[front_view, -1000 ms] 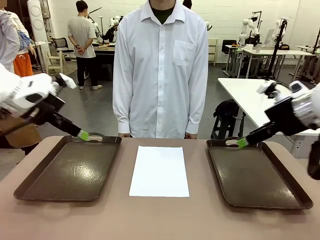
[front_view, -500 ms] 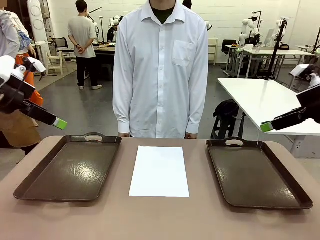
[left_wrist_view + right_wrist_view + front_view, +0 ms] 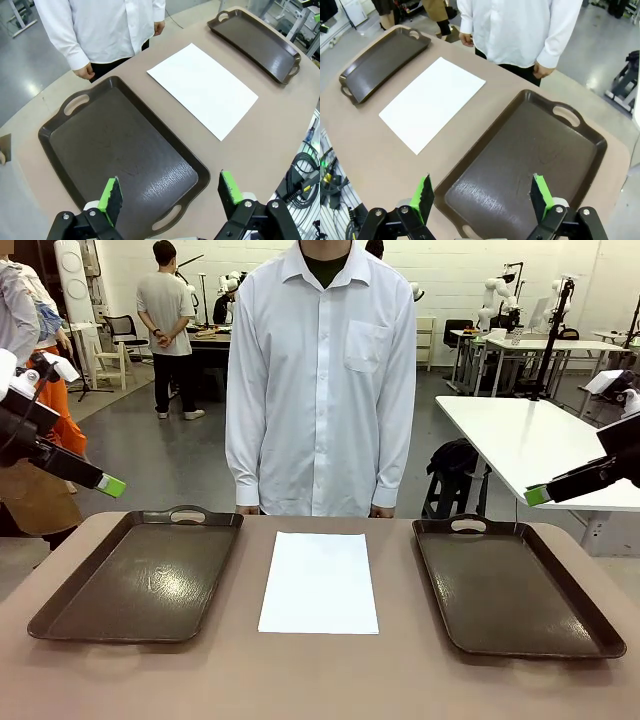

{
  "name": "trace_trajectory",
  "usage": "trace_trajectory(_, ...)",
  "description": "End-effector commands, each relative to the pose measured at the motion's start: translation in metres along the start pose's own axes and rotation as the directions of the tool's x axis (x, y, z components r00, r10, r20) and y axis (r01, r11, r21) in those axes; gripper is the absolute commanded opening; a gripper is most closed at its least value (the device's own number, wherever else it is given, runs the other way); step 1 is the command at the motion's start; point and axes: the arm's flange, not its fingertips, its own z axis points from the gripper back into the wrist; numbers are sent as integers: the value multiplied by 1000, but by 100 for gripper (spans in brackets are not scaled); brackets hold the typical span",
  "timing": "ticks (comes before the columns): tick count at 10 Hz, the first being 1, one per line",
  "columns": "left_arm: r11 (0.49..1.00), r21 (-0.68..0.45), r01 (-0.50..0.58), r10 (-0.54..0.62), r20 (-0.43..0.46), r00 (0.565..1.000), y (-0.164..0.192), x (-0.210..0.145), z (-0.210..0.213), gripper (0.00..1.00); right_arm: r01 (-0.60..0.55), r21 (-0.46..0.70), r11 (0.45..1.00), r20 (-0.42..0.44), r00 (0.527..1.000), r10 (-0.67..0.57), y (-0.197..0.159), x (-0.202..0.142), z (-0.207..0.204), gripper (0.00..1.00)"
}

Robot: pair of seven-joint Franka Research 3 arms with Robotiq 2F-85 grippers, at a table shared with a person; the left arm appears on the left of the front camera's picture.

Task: Sort the A4 documents.
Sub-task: Receive the A4 Paper.

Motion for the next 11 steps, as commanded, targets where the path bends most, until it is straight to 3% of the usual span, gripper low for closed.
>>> trace_trajectory(1,1000,-1,7,-7,6,1000,-1,1,2,100,1,-1,1000,7,1000,-1,0,0,3,100)
trace_trajectory(11,1000,-1,7,-7,6,1000,-1,1,2,100,1,-1,1000,7,1000,-1,0,0,3,100)
